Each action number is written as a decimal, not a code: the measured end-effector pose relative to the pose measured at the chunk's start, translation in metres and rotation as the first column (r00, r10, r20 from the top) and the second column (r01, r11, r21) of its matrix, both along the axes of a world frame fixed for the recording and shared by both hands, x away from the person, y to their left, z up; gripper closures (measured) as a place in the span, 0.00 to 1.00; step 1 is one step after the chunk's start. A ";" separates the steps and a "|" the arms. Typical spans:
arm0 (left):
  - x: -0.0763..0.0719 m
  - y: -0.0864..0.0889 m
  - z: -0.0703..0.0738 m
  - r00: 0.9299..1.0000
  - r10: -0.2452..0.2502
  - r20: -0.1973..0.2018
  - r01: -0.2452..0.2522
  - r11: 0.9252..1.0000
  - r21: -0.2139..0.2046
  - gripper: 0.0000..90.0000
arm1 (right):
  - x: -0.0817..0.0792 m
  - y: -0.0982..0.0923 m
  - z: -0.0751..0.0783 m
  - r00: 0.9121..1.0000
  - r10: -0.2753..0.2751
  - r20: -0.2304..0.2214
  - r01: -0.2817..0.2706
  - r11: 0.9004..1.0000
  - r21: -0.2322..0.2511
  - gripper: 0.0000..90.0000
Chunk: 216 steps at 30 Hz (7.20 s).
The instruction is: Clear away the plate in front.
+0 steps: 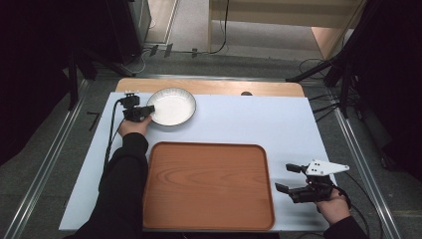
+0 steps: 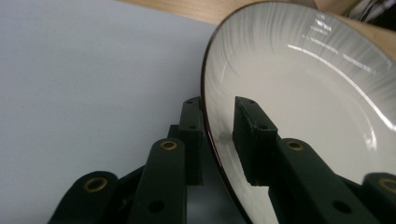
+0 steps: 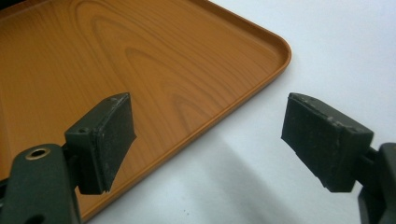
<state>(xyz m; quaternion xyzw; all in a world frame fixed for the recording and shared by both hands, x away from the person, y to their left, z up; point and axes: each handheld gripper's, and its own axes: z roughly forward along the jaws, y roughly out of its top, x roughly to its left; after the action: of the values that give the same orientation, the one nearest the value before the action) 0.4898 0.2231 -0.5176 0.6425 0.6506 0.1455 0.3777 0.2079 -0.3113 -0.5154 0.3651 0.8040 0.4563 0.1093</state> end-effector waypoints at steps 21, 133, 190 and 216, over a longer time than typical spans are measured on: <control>0.001 0.020 0.001 0.995 0.088 -0.044 -0.098 0.936 -0.337 0.95 | -0.002 -0.002 0.000 1.000 0.001 0.004 -0.001 1.000 -0.005 0.20; -0.148 -0.039 0.022 0.824 -0.559 -0.089 0.458 0.751 -0.475 0.88 | 0.000 0.004 0.002 1.000 0.011 0.004 -0.011 1.000 -0.013 0.20; -0.152 -0.059 0.021 0.767 -0.630 -0.121 0.605 0.773 -0.189 0.69 | 0.000 0.005 0.001 1.000 0.028 -0.002 -0.028 0.999 -0.023 0.20; -0.160 -0.045 0.033 0.690 -0.714 -0.116 0.715 0.698 -0.042 0.36 | 0.000 0.006 0.000 1.000 0.030 -0.008 -0.030 0.999 -0.026 0.20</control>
<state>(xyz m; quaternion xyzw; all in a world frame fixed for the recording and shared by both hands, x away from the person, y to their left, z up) 0.3294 0.1783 -0.4843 0.8538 0.3712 -0.0509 0.3615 0.2082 -0.3057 -0.5153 0.3533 0.8157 0.4460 0.1043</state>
